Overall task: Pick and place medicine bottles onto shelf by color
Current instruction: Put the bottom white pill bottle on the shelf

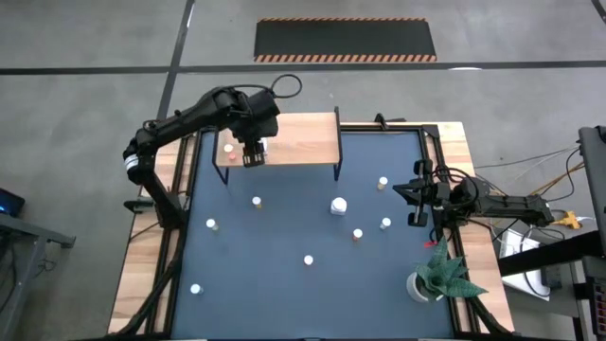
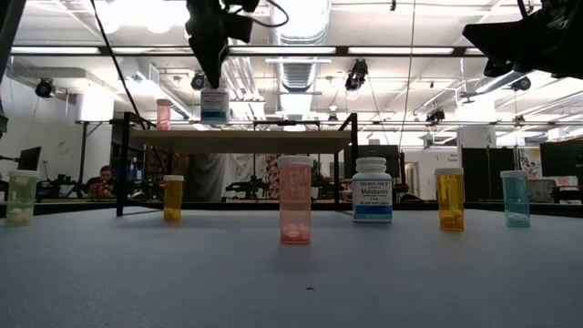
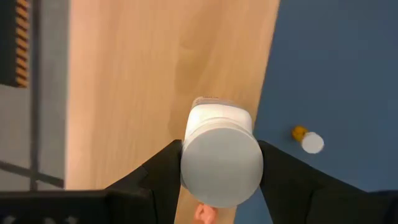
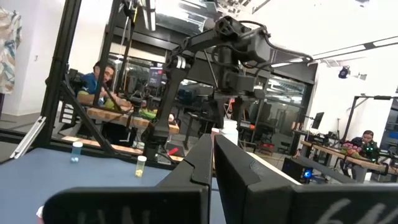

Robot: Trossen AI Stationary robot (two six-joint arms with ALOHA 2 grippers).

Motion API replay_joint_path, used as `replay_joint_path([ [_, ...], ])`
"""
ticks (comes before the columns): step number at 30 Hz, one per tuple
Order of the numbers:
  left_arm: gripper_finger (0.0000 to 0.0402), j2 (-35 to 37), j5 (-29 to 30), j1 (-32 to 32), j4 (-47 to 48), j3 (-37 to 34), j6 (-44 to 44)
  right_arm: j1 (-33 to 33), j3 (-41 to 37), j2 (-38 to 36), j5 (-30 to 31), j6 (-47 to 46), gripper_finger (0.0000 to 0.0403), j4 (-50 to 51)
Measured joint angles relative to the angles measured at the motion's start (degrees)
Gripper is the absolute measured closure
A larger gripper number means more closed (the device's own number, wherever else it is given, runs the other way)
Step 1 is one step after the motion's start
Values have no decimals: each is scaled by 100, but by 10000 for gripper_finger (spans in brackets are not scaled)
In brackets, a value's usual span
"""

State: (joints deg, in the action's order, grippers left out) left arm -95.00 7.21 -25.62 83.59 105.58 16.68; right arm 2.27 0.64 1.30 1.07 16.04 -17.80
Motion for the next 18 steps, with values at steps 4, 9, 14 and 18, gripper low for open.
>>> replay_joint_path([
  [4, 235, -2, -98, -74, 0, -60, 247, 0, 0, 0, 0, -1, 394, 2],
  [9, 235, -7, -185, -131, 4, -77, 335, 0, 2, 0, 1, -1, 394, 4],
  [14, 235, -9, -327, -155, 4, -77, 356, 1, 1, 0, -1, -4, 394, 4],
  [18, 235, -9, -329, -180, 4, -79, 357, 0, 1, 0, 0, -51, 394, 4],
])
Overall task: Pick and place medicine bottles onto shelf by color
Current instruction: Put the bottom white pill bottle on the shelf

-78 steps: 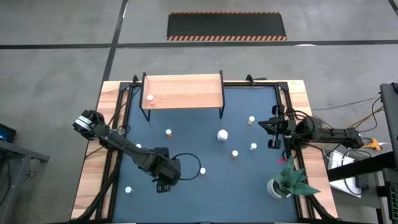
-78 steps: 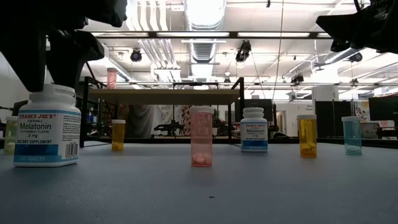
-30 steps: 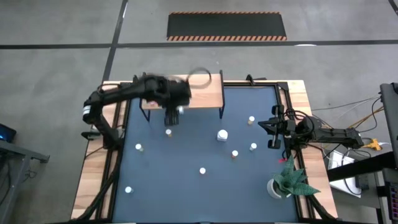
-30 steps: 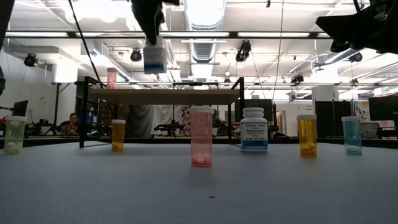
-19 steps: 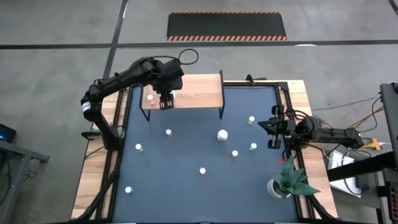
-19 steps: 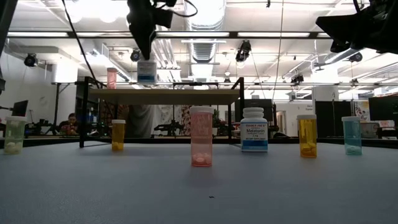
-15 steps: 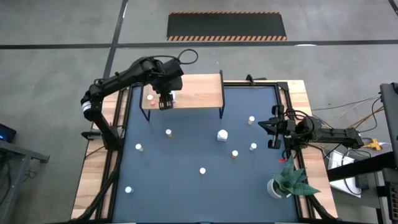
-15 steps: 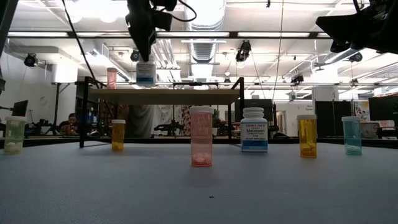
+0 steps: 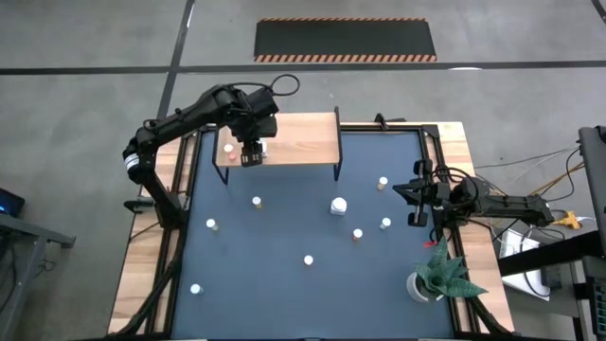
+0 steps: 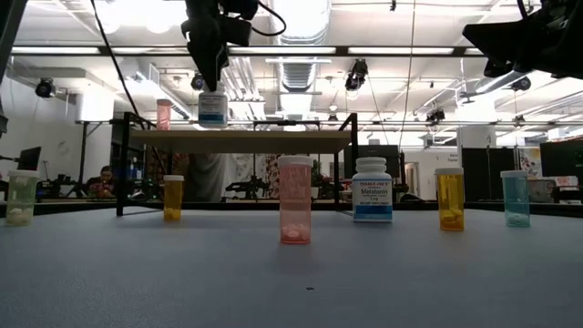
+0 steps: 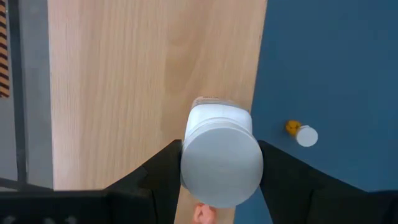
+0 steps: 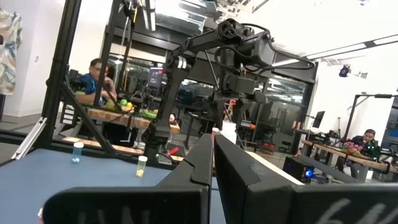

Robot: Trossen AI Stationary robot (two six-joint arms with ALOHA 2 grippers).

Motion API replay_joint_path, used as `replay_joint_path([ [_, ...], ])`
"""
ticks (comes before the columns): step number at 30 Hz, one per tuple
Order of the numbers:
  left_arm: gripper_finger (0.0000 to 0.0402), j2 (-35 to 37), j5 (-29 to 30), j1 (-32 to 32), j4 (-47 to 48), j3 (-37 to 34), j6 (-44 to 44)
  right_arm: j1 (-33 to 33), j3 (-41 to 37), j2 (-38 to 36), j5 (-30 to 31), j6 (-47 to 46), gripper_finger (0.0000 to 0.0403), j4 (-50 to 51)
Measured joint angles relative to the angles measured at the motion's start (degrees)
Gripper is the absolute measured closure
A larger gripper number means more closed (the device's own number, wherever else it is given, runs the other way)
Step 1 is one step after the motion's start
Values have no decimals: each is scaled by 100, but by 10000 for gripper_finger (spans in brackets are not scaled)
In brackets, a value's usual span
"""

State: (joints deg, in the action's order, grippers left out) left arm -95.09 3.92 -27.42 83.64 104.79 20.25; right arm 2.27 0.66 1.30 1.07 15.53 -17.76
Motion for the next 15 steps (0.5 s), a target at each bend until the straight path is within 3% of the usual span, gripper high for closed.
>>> replay_joint_path([
  [15, 235, -11, 96, 0, -11, -13, -17, 1, -1, 0, -1, -13, 394, 0],
])
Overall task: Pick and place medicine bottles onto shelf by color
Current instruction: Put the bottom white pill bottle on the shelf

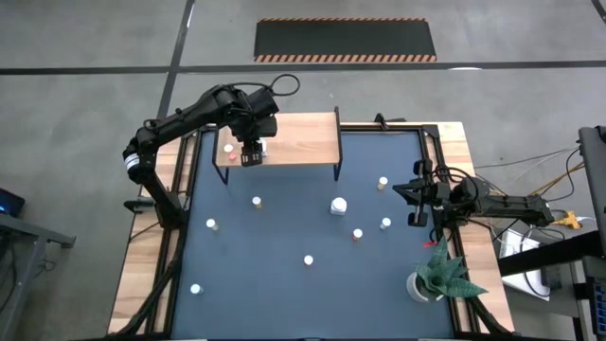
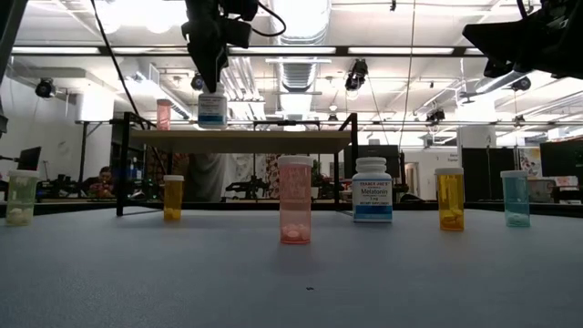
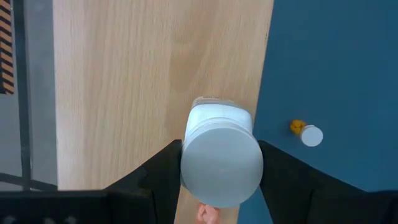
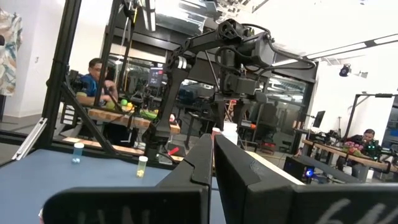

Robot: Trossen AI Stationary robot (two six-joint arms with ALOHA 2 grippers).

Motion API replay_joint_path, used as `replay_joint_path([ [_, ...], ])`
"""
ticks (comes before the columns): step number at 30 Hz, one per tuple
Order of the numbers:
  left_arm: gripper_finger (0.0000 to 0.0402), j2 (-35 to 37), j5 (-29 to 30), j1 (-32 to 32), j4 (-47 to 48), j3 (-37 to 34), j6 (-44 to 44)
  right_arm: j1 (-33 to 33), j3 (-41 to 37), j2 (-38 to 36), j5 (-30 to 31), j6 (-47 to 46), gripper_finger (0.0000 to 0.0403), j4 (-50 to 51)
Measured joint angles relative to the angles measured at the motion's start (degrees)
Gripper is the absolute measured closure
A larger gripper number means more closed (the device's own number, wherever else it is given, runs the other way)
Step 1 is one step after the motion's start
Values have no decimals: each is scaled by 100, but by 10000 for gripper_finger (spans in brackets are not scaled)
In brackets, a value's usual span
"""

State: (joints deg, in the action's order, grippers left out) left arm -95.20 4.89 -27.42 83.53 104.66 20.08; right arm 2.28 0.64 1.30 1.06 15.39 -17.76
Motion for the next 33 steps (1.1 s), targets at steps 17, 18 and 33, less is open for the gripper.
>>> replay_joint_path([
  [17, 187, -2, 46, 0, -7, -4, 37, -1, 1, 0, 0, 0, 394, 0],
  [18, 187, -2, 48, 0, -7, -4, 68, -1, 0, 0, 0, 0, 394, 0],
  [33, 187, 127, 59, 15, -87, 107, 436, 0, 0, 0, 0, 0, 394, -2],
])
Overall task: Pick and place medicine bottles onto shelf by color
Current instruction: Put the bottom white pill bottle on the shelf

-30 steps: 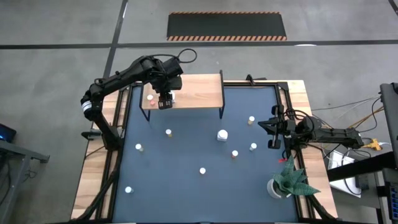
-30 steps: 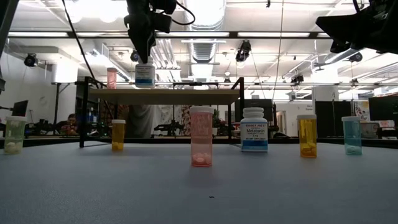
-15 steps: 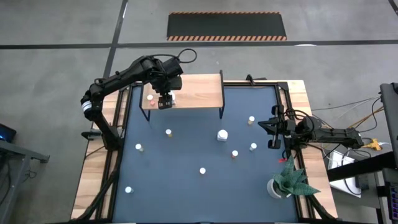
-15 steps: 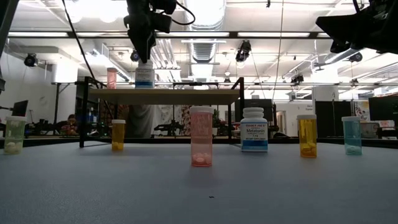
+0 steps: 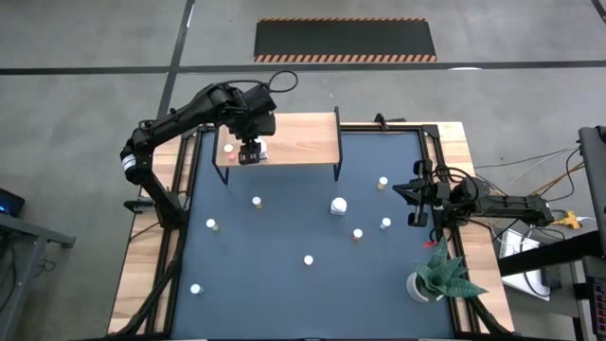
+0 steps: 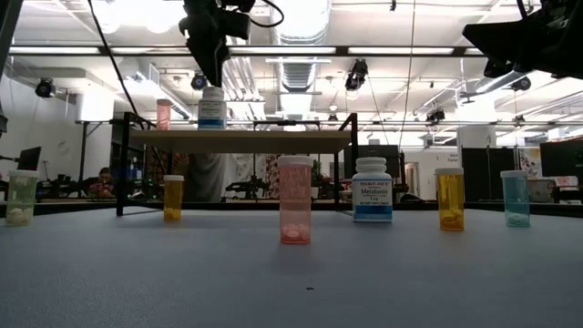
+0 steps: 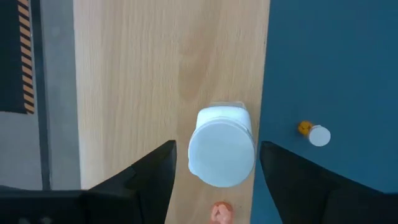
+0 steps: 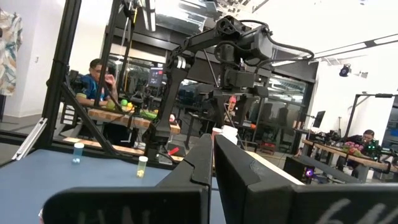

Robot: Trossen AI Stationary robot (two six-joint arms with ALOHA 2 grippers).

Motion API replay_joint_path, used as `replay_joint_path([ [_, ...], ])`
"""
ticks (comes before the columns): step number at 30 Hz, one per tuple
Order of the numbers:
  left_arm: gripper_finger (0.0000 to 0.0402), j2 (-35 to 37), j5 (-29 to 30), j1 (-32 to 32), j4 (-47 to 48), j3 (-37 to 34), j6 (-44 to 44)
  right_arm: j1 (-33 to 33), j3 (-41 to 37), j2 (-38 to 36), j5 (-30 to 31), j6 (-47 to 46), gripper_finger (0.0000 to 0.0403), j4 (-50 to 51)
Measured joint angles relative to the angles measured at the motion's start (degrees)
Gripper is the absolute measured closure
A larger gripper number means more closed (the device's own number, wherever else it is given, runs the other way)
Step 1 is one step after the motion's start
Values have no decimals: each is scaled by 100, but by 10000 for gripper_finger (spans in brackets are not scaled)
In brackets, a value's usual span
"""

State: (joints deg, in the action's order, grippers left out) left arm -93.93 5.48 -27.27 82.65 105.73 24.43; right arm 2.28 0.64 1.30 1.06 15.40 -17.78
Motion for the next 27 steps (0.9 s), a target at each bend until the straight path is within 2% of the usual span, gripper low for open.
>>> replay_joint_path([
  [6, 206, 7, 22, 0, 9, 26, 277, 0, 2, 0, 0, 0, 394, 0],
  [16, 338, 19, 62, 0, 13, 11, 353, 0, 0, 0, 0, 17, 394, 0],
  [21, 389, 22, 61, 0, 25, -110, 351, -1, 1, 0, 0, 12, 394, 0],
  [27, 398, 28, 121, 1, 7, -142, 352, -2, 0, 0, 0, 4, 394, 7],
])
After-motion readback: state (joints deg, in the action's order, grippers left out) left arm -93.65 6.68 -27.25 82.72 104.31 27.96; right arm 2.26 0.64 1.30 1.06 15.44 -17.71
